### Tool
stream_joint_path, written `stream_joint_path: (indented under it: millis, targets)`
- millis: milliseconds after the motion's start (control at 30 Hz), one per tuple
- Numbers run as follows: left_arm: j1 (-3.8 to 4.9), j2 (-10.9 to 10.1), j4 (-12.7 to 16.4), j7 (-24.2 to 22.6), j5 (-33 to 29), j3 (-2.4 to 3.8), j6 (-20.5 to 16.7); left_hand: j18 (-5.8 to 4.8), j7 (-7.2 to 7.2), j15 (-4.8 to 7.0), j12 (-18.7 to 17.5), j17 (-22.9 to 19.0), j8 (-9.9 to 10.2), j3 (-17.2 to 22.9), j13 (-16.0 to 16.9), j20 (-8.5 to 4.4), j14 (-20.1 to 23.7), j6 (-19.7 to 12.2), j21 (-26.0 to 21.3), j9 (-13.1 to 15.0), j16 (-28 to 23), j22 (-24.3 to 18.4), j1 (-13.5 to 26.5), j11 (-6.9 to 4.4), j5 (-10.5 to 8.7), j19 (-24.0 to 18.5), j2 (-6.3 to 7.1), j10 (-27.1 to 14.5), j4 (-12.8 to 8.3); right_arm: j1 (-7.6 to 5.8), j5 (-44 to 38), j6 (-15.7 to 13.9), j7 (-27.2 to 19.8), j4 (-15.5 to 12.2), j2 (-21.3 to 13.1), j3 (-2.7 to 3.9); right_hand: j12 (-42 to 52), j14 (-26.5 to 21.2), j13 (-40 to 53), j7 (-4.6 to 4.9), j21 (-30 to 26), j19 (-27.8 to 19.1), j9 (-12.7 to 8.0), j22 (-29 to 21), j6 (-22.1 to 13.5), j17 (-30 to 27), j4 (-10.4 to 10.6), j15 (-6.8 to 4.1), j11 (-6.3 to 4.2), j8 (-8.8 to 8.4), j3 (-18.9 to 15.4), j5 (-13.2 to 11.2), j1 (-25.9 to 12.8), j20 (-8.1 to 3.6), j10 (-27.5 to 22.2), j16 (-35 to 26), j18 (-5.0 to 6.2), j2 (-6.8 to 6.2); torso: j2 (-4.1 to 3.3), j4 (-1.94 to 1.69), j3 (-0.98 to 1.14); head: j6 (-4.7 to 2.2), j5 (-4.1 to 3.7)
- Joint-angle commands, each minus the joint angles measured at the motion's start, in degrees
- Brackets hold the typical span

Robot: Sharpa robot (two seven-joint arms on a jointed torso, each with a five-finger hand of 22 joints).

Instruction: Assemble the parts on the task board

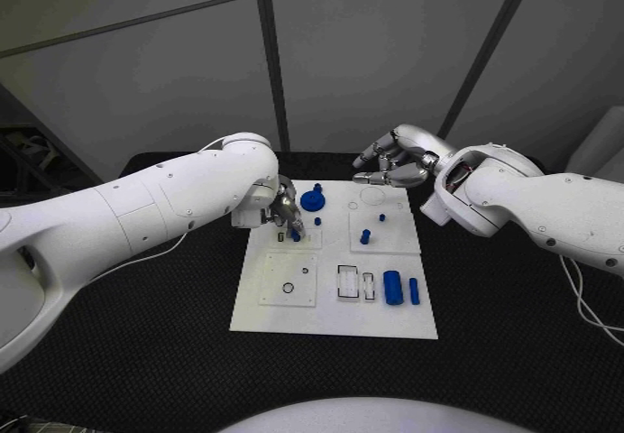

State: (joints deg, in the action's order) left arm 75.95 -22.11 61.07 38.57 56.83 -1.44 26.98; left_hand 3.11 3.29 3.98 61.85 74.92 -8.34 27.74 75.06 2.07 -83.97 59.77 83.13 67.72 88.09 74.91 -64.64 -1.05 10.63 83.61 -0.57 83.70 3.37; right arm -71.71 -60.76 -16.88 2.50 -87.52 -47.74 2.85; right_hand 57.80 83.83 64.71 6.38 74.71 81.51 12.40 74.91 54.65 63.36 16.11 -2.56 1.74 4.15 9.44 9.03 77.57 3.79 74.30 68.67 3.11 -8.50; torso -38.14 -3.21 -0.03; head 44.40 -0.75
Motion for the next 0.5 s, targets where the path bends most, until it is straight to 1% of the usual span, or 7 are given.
stream_joint_path:
  millis: [33,67,200,500]
  targets:
    - [0.0,0.1,-0.1,-0.3,0.4,0.02,1.4,-0.44,-0.39,0.57,0.0,13.3,-0.2,7.0,4.9,-0.13,-5.5,0.1,0.0,0.1,0.0,5.8,-1.9,-0.22,0.2,0.0,-2.22,0.0,-7.4,-0.12,-0.2,0.3,-0.4,0.0,0.1,0.04,0.3,0.4,0.0,0.12,-0.3,0.3,0.1,0.6,0.5,0.0,0.3,-0.03,-0.03,-0.33,0.0,0.2,-0.5,-0.05,0.1,-0.2,0.79,0.05,-0.02,-0.04,0.01,0.08,0.05]
    - [-0.02,0.1,-0.1,-0.3,0.4,0.01,1.6,-0.44,-0.39,0.57,0.0,13.3,-0.2,7.0,4.9,-0.13,-5.5,0.1,0.0,0.1,0.0,5.8,-1.9,-0.22,0.2,0.0,-2.22,0.0,-7.4,-0.12,-0.2,0.3,-0.4,0.0,0.1,0.04,0.3,0.4,0.0,0.12,-0.3,0.3,0.1,0.6,0.5,0.0,0.3,-0.03,-0.03,-0.33,0.0,0.2,-0.5,-0.05,0.1,-0.2,0.79,0.05,-0.02,-0.04,0.02,0.15,0.02]
    - [-0.05,0.1,-0.1,-0.1,0.4,0.0,2.2,-0.44,-0.4,0.57,-0.1,13.3,-0.2,7.0,4.9,-0.13,-5.5,0.1,0.0,0.1,0.1,5.8,-1.9,-0.22,0.23,0.0,-2.22,0.0,-7.4,-0.12,-0.2,0.4,-0.4,0.0,0.1,0.04,0.3,0.4,0.0,0.12,-0.3,0.3,0.1,0.6,0.5,0.0,0.3,-0.03,-0.03,-0.33,0.0,0.2,-0.5,-0.05,0.1,-0.2,0.79,0.05,0.02,-0.05,0.01,0.39,0.29]
    - [-0.08,0.1,-0.3,-0.1,0.4,-0.01,2.4,-0.44,-0.4,0.57,-0.1,13.3,-0.2,7.0,4.9,-0.13,-5.5,0.1,0.0,0.1,0.1,5.8,-1.9,-0.22,0.23,0.0,-2.22,0.0,-7.4,-0.12,-0.2,0.4,-0.4,0.0,0.1,0.04,0.3,0.4,0.0,0.12,-0.3,0.3,0.1,0.6,0.5,0.0,0.3,-0.03,-0.03,-0.33,0.0,0.2,-0.5,-0.05,0.1,-0.2,0.79,0.05,-0.03,0.01,0.02,0.34,0.23]
